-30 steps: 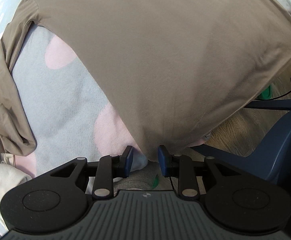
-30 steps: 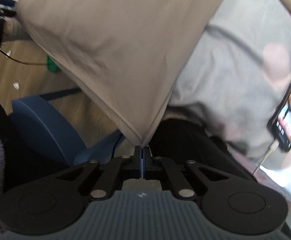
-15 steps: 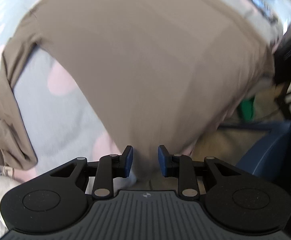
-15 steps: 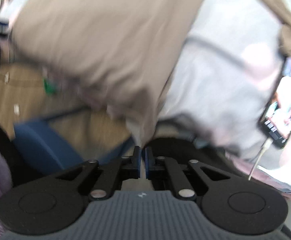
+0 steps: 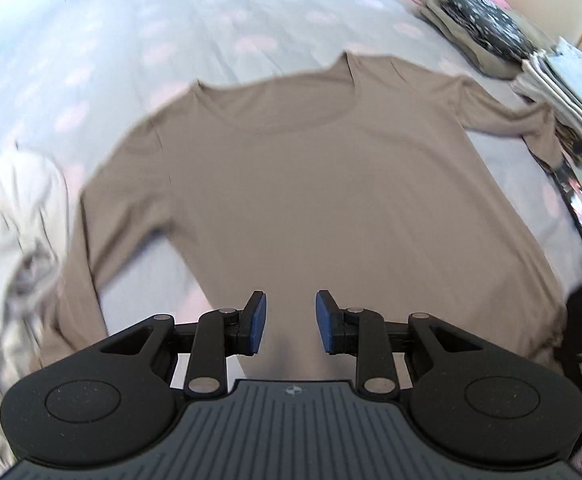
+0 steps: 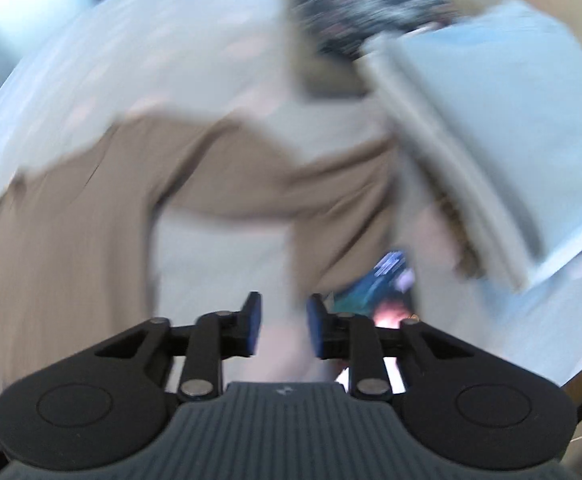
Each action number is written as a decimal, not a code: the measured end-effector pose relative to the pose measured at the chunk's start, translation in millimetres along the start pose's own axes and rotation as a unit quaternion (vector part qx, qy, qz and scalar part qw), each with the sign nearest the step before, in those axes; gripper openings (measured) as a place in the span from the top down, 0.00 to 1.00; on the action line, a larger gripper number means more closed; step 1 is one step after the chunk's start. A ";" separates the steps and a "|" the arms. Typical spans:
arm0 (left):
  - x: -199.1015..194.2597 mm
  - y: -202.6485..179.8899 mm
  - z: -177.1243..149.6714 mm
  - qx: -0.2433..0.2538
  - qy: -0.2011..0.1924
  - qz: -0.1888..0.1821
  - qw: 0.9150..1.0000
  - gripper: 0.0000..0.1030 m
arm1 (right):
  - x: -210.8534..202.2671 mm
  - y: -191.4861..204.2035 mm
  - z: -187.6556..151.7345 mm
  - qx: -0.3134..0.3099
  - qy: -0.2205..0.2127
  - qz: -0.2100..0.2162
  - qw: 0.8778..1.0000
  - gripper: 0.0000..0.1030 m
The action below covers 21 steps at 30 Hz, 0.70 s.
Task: Fold clothes
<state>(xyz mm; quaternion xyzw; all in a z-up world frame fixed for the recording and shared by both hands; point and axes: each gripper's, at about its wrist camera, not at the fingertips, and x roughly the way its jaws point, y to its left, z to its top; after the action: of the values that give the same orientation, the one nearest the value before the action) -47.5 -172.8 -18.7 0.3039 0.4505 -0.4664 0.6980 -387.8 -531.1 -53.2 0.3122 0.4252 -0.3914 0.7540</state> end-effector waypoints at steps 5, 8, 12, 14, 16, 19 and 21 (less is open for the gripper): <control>12.1 10.4 21.1 -0.019 -0.016 -0.006 1.000 0.76 | 21.2 -29.1 27.8 0.044 -0.029 -0.039 0.998 0.64; 25.3 17.0 28.2 -0.032 -0.011 -0.004 0.999 0.76 | 37.5 -33.9 37.7 0.052 -0.031 -0.053 0.997 0.64; 39.8 22.5 35.8 -0.043 0.002 0.007 0.999 0.76 | 55.9 -39.4 51.8 0.056 -0.028 -0.077 0.995 0.73; 44.6 23.8 39.6 -0.050 0.002 0.008 0.999 0.76 | 65.6 -39.7 54.2 0.056 -0.028 -0.087 0.994 0.94; 47.4 24.0 43.1 -0.055 -0.001 0.007 0.998 0.76 | 65.8 -36.2 56.1 0.047 -0.036 -0.088 0.994 0.98; 49.1 22.7 47.7 -0.062 -0.008 0.004 0.998 0.76 | 52.4 -24.5 60.4 0.031 -0.056 -0.058 0.996 0.98; 47.9 20.0 49.6 -0.060 -0.010 -0.001 0.998 0.76 | 37.6 -11.2 62.6 0.024 -0.062 -0.018 0.998 0.98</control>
<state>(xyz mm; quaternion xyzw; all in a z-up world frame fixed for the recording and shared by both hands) -4.3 -225.2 -42.1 0.2564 0.4705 -0.4425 0.7191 -360.1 -599.2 -60.3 0.2979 0.3735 -0.4336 0.7640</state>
